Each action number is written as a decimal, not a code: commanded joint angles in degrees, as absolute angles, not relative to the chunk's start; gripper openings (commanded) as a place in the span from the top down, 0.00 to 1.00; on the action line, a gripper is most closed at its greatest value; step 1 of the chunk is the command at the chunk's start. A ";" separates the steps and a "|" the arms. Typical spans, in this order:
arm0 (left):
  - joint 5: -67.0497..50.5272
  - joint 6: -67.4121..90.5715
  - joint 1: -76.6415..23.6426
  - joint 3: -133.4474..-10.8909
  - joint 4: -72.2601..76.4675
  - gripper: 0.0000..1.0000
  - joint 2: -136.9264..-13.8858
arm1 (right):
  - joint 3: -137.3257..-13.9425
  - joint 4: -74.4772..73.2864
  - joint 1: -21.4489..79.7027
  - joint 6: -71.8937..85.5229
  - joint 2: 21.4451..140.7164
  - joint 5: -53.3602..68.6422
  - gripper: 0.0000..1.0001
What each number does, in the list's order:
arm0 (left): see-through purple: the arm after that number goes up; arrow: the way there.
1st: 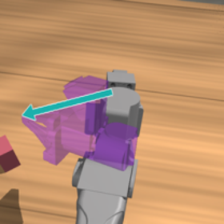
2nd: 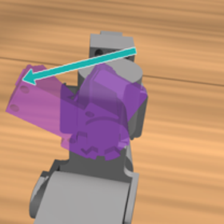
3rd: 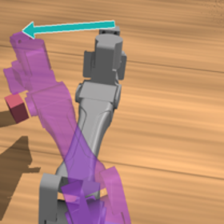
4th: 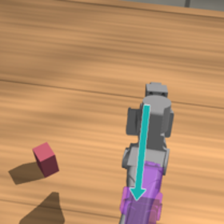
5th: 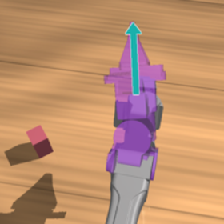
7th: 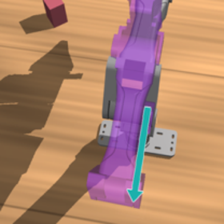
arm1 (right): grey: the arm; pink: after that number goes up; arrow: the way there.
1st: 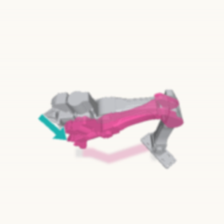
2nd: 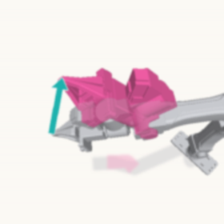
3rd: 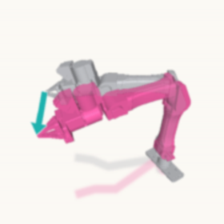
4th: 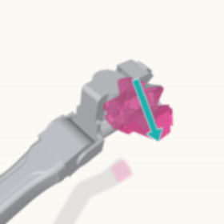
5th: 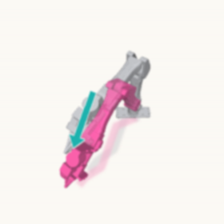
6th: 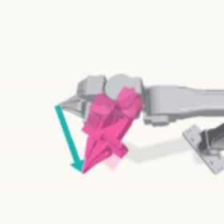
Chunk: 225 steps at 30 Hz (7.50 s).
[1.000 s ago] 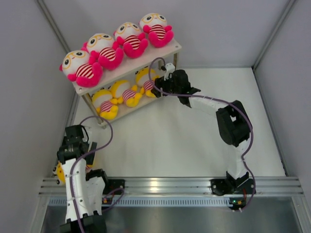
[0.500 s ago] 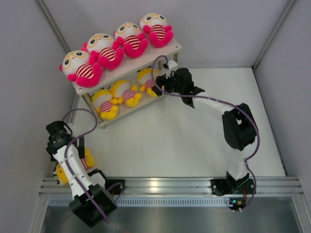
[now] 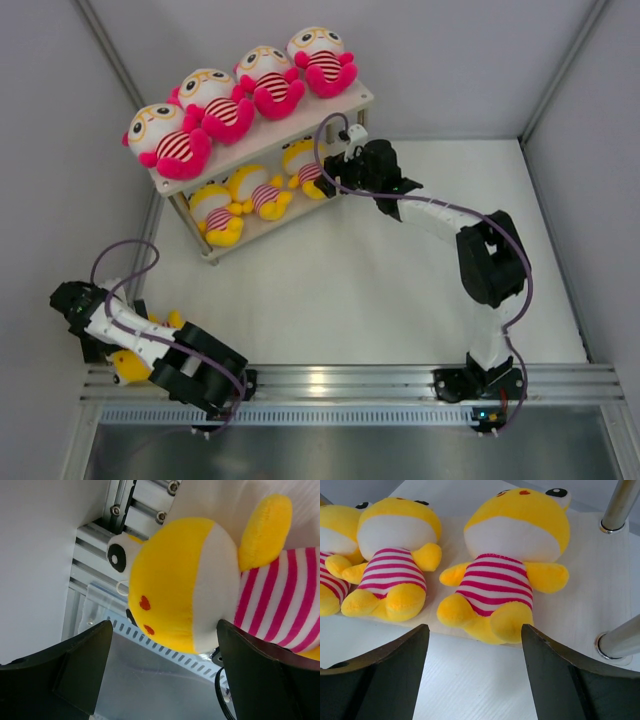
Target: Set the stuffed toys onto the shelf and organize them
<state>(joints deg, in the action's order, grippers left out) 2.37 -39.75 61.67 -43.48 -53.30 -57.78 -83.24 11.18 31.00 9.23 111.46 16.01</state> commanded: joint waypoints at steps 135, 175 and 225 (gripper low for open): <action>-46.06 -68.73 68.82 -58.97 -86.48 0.14 -49.13 | -81.82 26.56 38.14 -44.85 112.50 -2.91 1.00; -44.65 -69.35 68.82 -57.13 -86.48 0.14 -47.46 | -78.05 18.98 29.00 -8.80 101.08 4.22 0.31; -40.61 -65.67 68.82 -52.48 -80.63 0.14 -50.18 | -59.95 29.20 24.26 19.96 93.63 3.00 0.01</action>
<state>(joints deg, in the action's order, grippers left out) -41.21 -68.27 68.88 -54.83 -77.12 -48.88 -60.99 31.22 24.88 24.03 102.08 6.79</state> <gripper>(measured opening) 0.862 0.992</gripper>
